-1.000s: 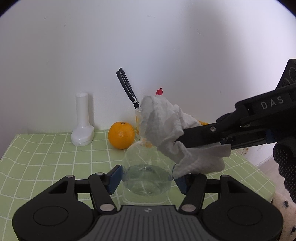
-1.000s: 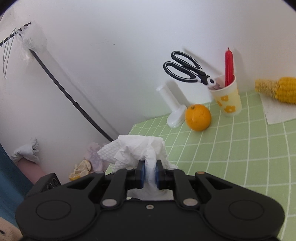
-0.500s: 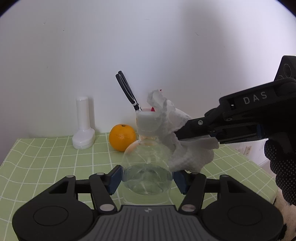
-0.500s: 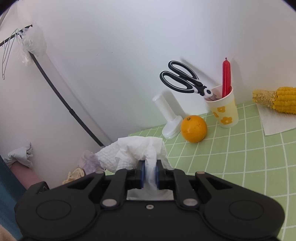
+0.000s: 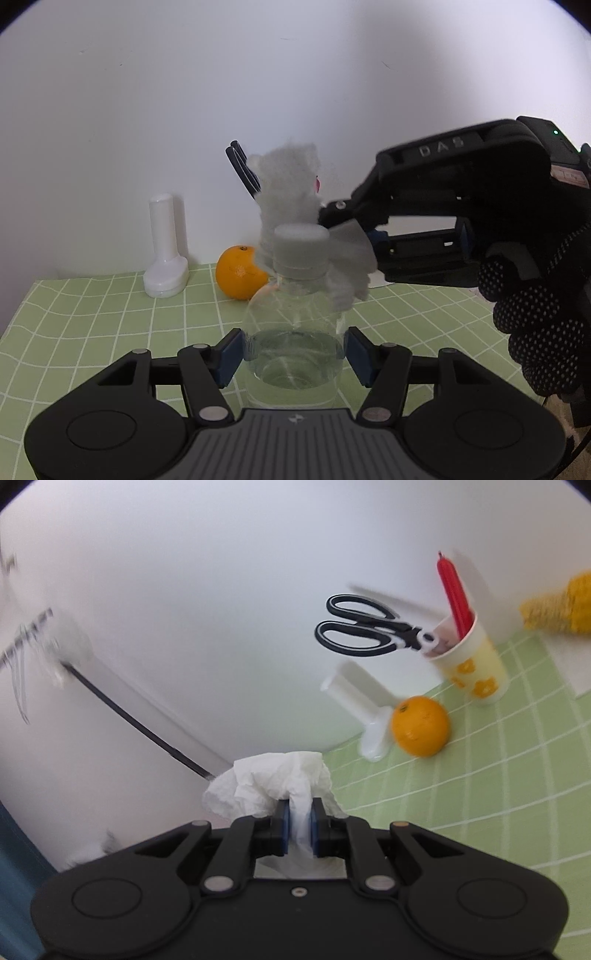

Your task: Clean container

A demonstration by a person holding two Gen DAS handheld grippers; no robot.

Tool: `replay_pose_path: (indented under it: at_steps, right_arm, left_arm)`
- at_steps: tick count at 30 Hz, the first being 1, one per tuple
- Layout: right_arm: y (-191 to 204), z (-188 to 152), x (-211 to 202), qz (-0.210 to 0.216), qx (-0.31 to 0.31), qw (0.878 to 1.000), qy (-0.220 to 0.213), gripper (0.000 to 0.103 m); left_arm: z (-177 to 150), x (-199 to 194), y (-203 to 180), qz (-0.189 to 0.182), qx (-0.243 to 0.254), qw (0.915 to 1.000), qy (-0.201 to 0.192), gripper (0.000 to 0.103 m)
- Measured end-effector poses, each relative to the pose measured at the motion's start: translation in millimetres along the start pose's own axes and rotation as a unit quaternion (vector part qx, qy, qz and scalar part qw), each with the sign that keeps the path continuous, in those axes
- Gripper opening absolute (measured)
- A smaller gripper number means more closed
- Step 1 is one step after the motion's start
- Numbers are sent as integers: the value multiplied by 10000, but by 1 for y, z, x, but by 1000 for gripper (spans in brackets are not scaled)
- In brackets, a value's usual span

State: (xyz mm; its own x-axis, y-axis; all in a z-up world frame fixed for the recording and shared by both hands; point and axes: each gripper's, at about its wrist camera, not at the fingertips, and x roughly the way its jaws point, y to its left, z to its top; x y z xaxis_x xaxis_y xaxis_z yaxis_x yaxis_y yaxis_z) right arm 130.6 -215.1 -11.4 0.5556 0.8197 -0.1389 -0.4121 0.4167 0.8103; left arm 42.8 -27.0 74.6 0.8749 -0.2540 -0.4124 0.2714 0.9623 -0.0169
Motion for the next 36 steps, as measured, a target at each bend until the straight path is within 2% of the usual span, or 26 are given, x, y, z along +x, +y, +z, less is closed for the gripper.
replay_pose_path:
  at_steps: [6,9,12,15,21,27,31,36]
  right_arm:
    - [-7,0,-6,649,616,9956,-266,12]
    - [-13,1,-13,1142,1023,9872,-444,12]
    - [-21,0,-22,1302,1324,9802,-683,12]
    - [-31,-1,-34,1061,1416,9807,-829,12]
    - [-38,-12,-59,247,1178,9885,-917,12]
    - [-44,-23,-70,12,1251,9881,-897,12]
    - [-39,-23,-75,-117,1106,9902,-849,12]
    - [-41,-23,-75,-63,1194,9894,-822,12]
  left_arm:
    - [-3,-5,2,5,-16,10000,8,61]
    - [-4,-1,8,22,-66,10000,30,61]
    - [-4,-1,15,37,-218,9997,83,61]
    - [-4,-5,21,22,-244,9997,33,62]
    - [10,-21,34,-11,-450,9976,-527,62]
    - [13,-15,36,69,-339,9979,-556,60]
    - [8,-10,46,-69,-546,9972,-514,47]
    - [2,-8,62,35,-719,9962,-486,31]
